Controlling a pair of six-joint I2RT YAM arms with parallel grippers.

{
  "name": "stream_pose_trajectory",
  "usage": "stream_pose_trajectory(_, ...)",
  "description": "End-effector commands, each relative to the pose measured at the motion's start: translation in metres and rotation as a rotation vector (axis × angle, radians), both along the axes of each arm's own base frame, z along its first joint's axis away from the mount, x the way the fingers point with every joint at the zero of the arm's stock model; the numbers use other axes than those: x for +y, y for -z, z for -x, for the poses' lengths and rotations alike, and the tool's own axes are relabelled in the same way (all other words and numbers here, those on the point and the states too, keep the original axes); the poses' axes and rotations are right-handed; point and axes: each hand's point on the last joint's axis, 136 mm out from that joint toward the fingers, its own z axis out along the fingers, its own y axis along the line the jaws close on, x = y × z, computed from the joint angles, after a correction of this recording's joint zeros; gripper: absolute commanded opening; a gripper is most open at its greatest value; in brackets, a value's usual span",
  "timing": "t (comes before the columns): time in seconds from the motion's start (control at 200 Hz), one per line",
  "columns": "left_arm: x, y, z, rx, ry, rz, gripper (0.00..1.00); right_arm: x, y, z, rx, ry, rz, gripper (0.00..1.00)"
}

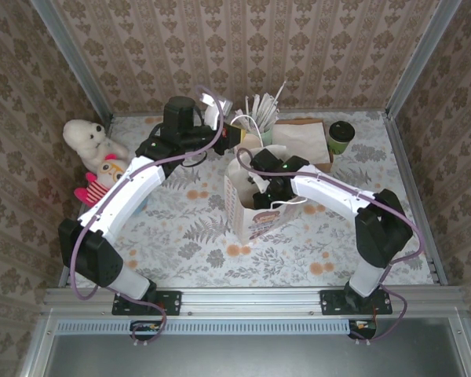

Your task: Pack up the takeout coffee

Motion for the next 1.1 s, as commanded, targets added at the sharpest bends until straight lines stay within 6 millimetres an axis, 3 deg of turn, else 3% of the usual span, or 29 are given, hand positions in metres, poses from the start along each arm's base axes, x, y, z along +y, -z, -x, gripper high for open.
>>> stream_pose_trajectory(0.0, -0.002, 0.001, -0.002, -0.019, 0.021, 0.003, 0.0, -0.008, 0.021, 0.013, 0.071, -0.071, 0.051, 0.19)
stream_pose_trajectory(0.11, -0.002, 0.001, -0.001, -0.015, 0.025, 0.005, 0.0, -0.012, 0.041, 0.017, 0.114, -0.094, 0.089, 0.14)
stream_pose_trajectory(0.295, -0.002, 0.002, -0.001, -0.012, 0.027, 0.003, 0.0, -0.022, 0.067, 0.017, 0.141, -0.082, 0.167, 0.15)
stream_pose_trajectory(0.4, -0.002, 0.001, 0.0, -0.012, 0.028, 0.003, 0.0, -0.022, 0.064, 0.015, 0.141, -0.084, 0.177, 0.15)
stream_pose_trajectory(0.635, -0.003, 0.002, -0.001, -0.009, 0.031, 0.005, 0.0, -0.001, 0.022, 0.015, 0.094, -0.138, 0.053, 0.18)
stream_pose_trajectory(0.815, -0.003, 0.004, -0.001, -0.008, 0.035, 0.0, 0.0, -0.007, 0.053, 0.032, 0.183, -0.159, 0.078, 0.2)
stream_pose_trajectory(0.89, -0.003, 0.004, -0.002, -0.009, 0.033, 0.001, 0.0, -0.012, 0.06, 0.028, 0.18, -0.136, 0.118, 0.21)
stream_pose_trajectory(0.98, -0.005, 0.004, 0.002, -0.003, 0.064, 0.009, 0.0, -0.001, 0.036, 0.015, 0.12, -0.125, 0.071, 0.28)
stream_pose_trajectory(1.095, -0.005, 0.007, 0.001, 0.001, 0.067, 0.001, 0.0, 0.024, -0.023, -0.002, -0.004, -0.148, -0.074, 0.4)
